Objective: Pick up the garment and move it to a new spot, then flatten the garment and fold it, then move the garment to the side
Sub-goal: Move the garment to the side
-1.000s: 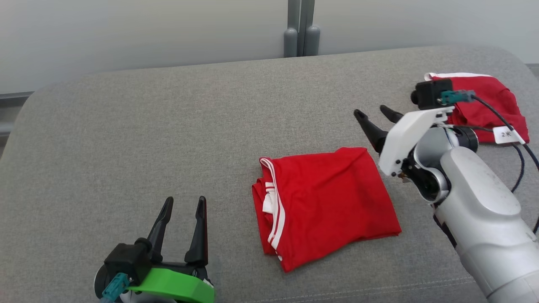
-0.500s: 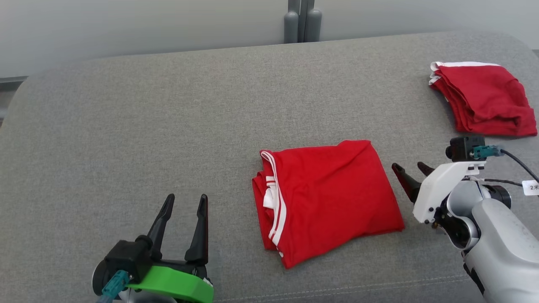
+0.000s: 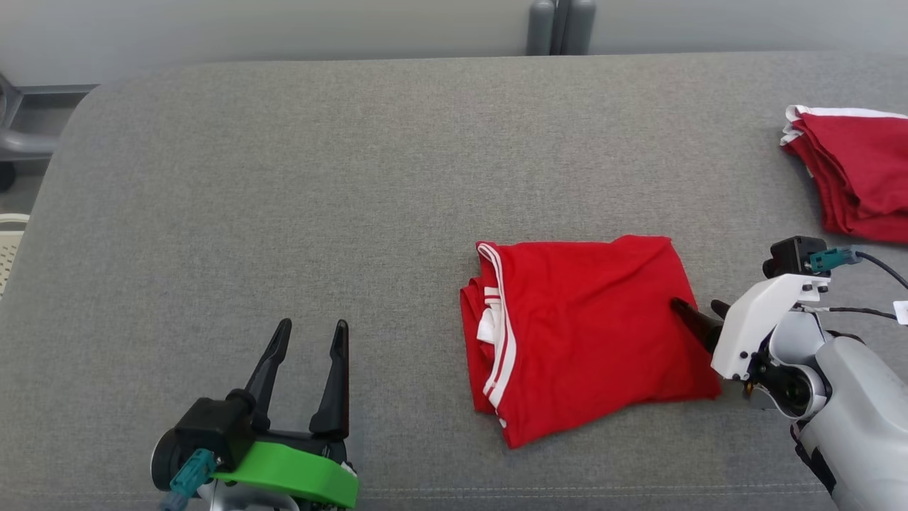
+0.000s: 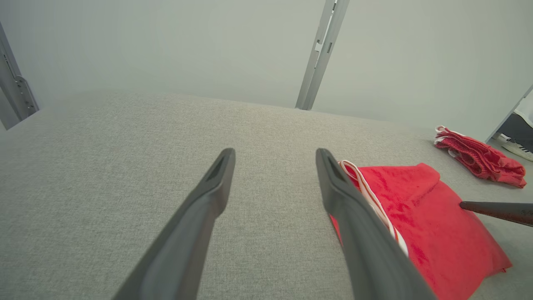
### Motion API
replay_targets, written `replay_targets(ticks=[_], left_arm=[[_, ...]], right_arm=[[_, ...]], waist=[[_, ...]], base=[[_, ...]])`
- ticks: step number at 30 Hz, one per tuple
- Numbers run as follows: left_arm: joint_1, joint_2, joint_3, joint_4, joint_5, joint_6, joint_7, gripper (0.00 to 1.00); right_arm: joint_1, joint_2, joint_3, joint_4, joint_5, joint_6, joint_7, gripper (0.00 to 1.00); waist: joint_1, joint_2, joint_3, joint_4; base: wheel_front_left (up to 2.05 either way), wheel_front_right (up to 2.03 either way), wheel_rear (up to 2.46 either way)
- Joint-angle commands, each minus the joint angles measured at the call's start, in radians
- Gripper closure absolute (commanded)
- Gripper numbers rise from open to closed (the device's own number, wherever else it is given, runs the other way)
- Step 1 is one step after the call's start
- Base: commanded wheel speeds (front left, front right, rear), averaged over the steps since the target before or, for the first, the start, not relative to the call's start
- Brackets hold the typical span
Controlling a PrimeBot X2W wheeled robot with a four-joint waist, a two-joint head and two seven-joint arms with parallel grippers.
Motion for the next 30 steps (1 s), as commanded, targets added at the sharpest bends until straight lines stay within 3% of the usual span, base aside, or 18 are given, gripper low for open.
replay_targets(ticks=[1,9,10,11,12,13,22,30], left_arm=[[-0.017,0.007,-0.001,0.001,0.005,0.0,0.002,0.0],[-0.023,0.013,-0.008,0.0,0.009,0.002,0.005,0.0],[-0.023,0.014,-0.009,-0.001,0.009,0.003,0.005,0.0],[-0.023,0.014,-0.009,-0.001,0.009,0.004,0.005,0.0],[-0.022,0.015,-0.009,-0.002,0.009,0.005,0.005,0.0],[-0.021,0.016,-0.01,-0.001,0.008,0.006,0.005,0.0],[-0.005,0.019,-0.01,0.0,0.003,0.014,0.0,0.0],[-0.006,0.023,-0.016,-0.018,0.005,0.015,0.003,0.0]], right_arm=[[-0.011,-0.002,-0.002,0.013,0.029,0.0,0.009,0.0],[-0.048,0.0,0.032,0.106,0.084,0.0,0.053,0.0],[-0.053,0.003,0.038,0.116,0.088,0.0,0.051,0.23],[-0.058,0.006,0.045,0.122,0.092,0.0,0.047,0.58],[-0.062,0.009,0.056,0.125,0.096,0.0,0.043,0.71],[-0.065,0.011,0.067,0.122,0.101,0.0,0.037,1.0],[-0.114,-0.029,0.129,0.096,0.148,0.0,-0.031,1.0],[-0.186,-0.091,0.16,0.079,0.148,0.0,-0.056,1.0]], waist=[[0.0,-0.0001,0.014,0.026],[0.0,-0.0001,0.035,0.076],[0.0,-0.0001,0.037,0.079],[0.0,-0.0001,0.038,0.082],[0.0,-0.0001,0.039,0.084],[0.0,-0.0001,0.039,0.085],[0.0,-0.0001,0.02,0.049],[0.0,-0.0001,0.013,-0.059]], base=[[0.0,0.0,0.0],[0.0,0.0,0.0],[0.0,0.0,0.0],[0.0,0.0,0.0],[0.0,0.0,0.0],[0.0,0.0,0.0],[0.0,0.0,0.0],[0.0,0.0,0.0]])
